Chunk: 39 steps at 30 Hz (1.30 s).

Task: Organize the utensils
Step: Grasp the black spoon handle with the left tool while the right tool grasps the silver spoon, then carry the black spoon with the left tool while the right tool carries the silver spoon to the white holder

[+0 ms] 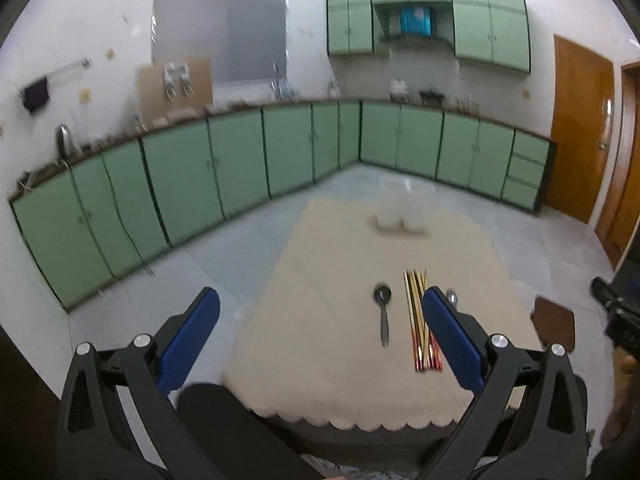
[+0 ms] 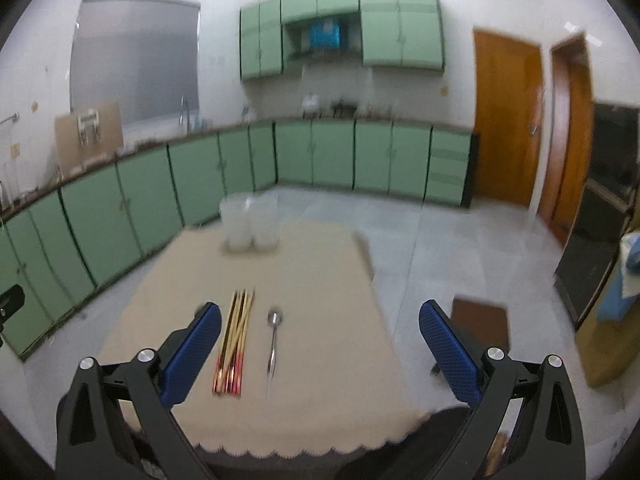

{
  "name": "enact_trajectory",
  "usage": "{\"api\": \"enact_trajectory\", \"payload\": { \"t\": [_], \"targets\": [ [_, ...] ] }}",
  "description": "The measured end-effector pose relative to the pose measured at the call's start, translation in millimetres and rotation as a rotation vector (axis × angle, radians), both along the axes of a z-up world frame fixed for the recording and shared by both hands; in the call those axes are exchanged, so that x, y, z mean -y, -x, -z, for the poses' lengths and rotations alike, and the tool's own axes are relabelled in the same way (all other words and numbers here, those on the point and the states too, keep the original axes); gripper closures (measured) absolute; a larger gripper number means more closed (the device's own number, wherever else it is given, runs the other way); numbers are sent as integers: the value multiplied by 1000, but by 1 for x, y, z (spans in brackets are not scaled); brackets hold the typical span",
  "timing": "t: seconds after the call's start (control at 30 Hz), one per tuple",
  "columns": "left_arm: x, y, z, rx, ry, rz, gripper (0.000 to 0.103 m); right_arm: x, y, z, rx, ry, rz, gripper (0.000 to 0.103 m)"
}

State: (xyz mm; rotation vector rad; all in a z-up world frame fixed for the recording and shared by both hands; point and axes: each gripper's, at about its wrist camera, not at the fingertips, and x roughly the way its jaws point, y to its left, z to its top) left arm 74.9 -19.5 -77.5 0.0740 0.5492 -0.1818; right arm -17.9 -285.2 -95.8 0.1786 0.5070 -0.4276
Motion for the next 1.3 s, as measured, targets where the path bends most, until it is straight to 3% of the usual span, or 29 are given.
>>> {"api": "enact_trajectory", "payload": {
  "t": [0.1, 0.27, 0.37, 0.53, 0.6, 0.67, 0.83, 0.9, 1.0, 1.1, 1.13, 1.3],
  "targets": [
    [9, -21, 31, -60, -17, 27, 5, 9, -28, 37, -92, -65, -51, 15],
    [26, -62, 86, -230, 6, 121, 5, 13, -69, 89, -184, -144, -141, 26],
    [38, -80, 116, -259, -3, 135, 5, 14, -90, 121, -240, -191, -184, 35],
    [55, -108, 156, -320, 41, 190, 10, 14, -118, 168, -324, -260, -236, 62],
    [62, -118, 170, -332, 39, 200, 13, 16, -126, 179, -343, -291, -252, 67],
    [71, -128, 187, -372, 48, 216, 27, 16, -130, 187, -350, -296, -256, 67],
    [82, -149, 223, -455, 27, 214, 40, 13, -139, 193, -326, -268, -276, 69],
    [85, -147, 226, -423, 2, 211, 40, 12, -142, 194, -323, -247, -279, 70],
    [91, -146, 222, -400, -18, 216, 51, 10, -144, 195, -309, -215, -286, 77],
    [91, -145, 222, -388, -20, 225, 77, 11, -148, 196, -309, -199, -296, 90],
    [92, -145, 221, -389, -15, 236, 92, 13, -150, 195, -310, -205, -297, 91],
    [95, -148, 211, -400, 24, 259, 92, 18, -154, 183, -305, -214, -299, 93]
  ]
}}
